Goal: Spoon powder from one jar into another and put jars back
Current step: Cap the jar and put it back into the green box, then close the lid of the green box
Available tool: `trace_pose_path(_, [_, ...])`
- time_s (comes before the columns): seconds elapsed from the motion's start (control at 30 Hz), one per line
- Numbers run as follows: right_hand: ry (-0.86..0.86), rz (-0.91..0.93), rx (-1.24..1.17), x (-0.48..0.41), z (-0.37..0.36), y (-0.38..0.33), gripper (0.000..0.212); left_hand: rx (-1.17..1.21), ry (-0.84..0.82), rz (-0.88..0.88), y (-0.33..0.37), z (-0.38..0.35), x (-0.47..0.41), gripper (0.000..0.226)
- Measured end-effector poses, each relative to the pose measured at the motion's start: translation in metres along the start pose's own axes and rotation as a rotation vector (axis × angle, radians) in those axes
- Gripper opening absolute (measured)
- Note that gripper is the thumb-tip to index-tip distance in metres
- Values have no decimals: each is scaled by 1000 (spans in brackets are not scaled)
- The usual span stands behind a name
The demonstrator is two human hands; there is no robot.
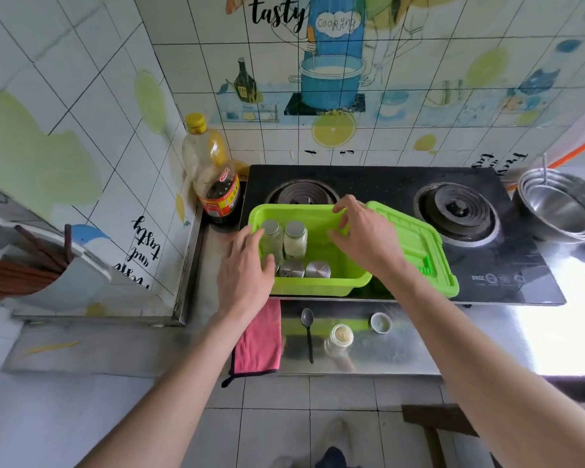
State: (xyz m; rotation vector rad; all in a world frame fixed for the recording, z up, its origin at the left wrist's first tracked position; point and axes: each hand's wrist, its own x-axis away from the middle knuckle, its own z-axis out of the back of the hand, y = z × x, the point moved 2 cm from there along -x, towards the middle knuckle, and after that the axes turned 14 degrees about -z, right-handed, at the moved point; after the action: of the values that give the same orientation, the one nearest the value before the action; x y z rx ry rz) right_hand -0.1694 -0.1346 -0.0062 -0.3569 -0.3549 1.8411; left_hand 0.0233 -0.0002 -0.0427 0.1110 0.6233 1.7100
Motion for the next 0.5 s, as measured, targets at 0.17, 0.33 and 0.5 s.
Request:
trace_pose_path(0.17, [80,-140,4,38,33,53,40,22,6,-91,32,-11,-8,37])
trace_pose_path(0.33, [-11,-211,44,68,34,80,53,103,-56,-202,60,-15,-3,27])
trace_pose_path(0.5, [-42,-228,153,78,23,82,41,121,-78,-256,73,-11,6,24])
